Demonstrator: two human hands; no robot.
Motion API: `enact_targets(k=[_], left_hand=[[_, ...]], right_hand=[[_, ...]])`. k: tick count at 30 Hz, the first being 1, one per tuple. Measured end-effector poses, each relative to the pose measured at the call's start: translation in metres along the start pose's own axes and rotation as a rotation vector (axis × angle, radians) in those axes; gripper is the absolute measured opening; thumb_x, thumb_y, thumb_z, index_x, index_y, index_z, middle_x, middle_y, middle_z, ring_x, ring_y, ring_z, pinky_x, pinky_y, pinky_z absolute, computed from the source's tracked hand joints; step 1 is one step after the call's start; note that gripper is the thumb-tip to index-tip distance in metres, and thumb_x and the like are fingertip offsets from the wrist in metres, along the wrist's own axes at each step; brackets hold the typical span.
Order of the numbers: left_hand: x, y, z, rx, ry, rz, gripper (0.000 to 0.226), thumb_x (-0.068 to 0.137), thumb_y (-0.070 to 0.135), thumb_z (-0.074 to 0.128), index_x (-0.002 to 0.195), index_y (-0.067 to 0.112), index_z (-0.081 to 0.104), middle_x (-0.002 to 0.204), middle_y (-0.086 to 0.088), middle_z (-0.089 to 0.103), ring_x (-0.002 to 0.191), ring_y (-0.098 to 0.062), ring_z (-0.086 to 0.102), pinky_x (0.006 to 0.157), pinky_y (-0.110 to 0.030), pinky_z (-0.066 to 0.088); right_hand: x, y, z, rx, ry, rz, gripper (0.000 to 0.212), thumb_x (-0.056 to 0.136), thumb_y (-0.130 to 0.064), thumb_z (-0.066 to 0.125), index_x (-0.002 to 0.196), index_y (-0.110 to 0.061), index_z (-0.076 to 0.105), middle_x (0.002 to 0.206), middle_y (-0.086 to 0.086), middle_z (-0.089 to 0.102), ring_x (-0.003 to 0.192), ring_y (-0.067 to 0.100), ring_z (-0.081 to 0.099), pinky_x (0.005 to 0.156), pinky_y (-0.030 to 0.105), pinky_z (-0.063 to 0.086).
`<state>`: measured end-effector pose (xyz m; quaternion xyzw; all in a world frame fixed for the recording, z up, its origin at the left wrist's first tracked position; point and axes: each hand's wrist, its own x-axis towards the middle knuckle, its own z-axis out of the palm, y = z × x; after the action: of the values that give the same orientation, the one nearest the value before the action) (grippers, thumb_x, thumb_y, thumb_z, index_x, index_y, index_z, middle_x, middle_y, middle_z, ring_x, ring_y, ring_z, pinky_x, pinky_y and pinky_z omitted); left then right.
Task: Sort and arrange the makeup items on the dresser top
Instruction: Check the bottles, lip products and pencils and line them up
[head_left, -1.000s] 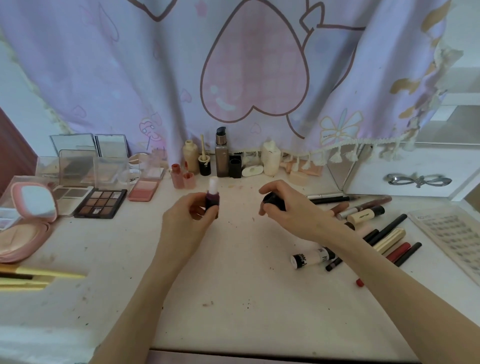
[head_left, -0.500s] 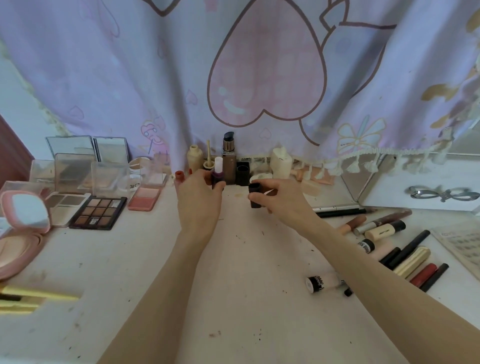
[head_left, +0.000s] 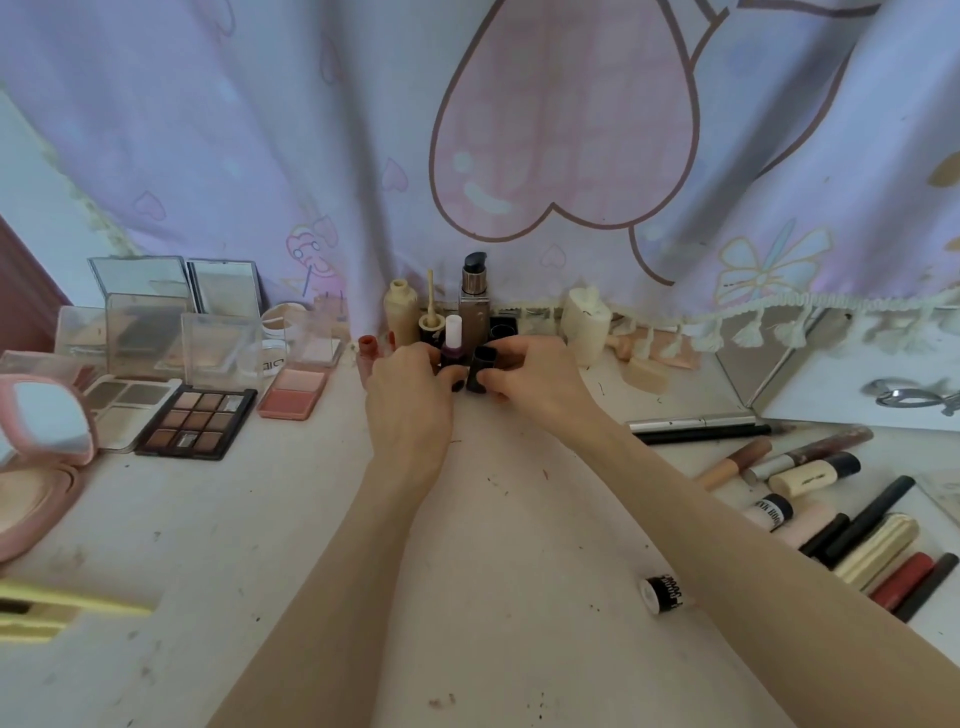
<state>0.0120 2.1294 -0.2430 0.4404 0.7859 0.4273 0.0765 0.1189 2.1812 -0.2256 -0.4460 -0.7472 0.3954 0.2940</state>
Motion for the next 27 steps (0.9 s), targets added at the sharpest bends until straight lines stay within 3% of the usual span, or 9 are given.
enact_targets(k=[7, 13, 16, 21, 27], left_hand=[[0.0, -0.005, 0.0, 0.016, -0.013, 0.053, 0.013, 0.087, 0.014, 0.057, 0.086, 0.009, 0.069, 0.073, -0.013, 0.065, 0.069, -0.036, 0.061, 0.07, -0.046, 0.049], [0.001, -0.01, -0.002, 0.04, 0.003, 0.064, 0.017, 0.088, 0.011, 0.052, 0.087, 0.008, 0.069, 0.069, -0.016, 0.063, 0.071, -0.038, 0.06, 0.069, -0.046, 0.049], [0.0, -0.011, -0.002, 0.033, 0.011, 0.062, 0.017, 0.088, 0.011, 0.052, 0.083, 0.008, 0.068, 0.068, -0.015, 0.063, 0.069, -0.037, 0.06, 0.069, -0.046, 0.049], [0.001, -0.012, -0.002, 0.02, 0.017, 0.052, 0.019, 0.088, 0.008, 0.051, 0.083, 0.008, 0.069, 0.067, -0.014, 0.063, 0.073, -0.038, 0.06, 0.07, -0.044, 0.05], [0.0, -0.014, -0.004, 0.008, 0.017, 0.058, 0.017, 0.088, 0.01, 0.052, 0.078, 0.009, 0.066, 0.067, -0.013, 0.063, 0.067, -0.035, 0.06, 0.068, -0.044, 0.05]], right_hand=[[0.008, 0.001, 0.006, -0.016, -0.037, -0.006, 0.032, 0.082, -0.006, 0.065, 0.113, -0.011, 0.067, 0.098, 0.002, 0.068, 0.091, 0.016, 0.062, 0.081, 0.026, 0.049], [0.01, 0.001, 0.01, -0.016, -0.029, -0.008, 0.032, 0.081, -0.003, 0.065, 0.113, -0.009, 0.067, 0.103, 0.006, 0.069, 0.093, 0.017, 0.063, 0.083, 0.025, 0.049], [0.009, 0.001, 0.011, -0.011, -0.033, -0.019, 0.032, 0.082, 0.0, 0.063, 0.114, -0.006, 0.065, 0.101, 0.005, 0.068, 0.091, 0.013, 0.062, 0.076, 0.014, 0.047], [0.008, -0.001, 0.014, -0.023, 0.0, -0.033, 0.033, 0.082, 0.0, 0.063, 0.115, -0.005, 0.064, 0.109, 0.01, 0.068, 0.099, 0.019, 0.064, 0.085, 0.022, 0.048], [0.006, -0.001, 0.014, -0.076, 0.015, -0.044, 0.03, 0.082, -0.005, 0.065, 0.112, -0.006, 0.067, 0.109, 0.009, 0.068, 0.099, 0.02, 0.063, 0.083, 0.022, 0.046]])
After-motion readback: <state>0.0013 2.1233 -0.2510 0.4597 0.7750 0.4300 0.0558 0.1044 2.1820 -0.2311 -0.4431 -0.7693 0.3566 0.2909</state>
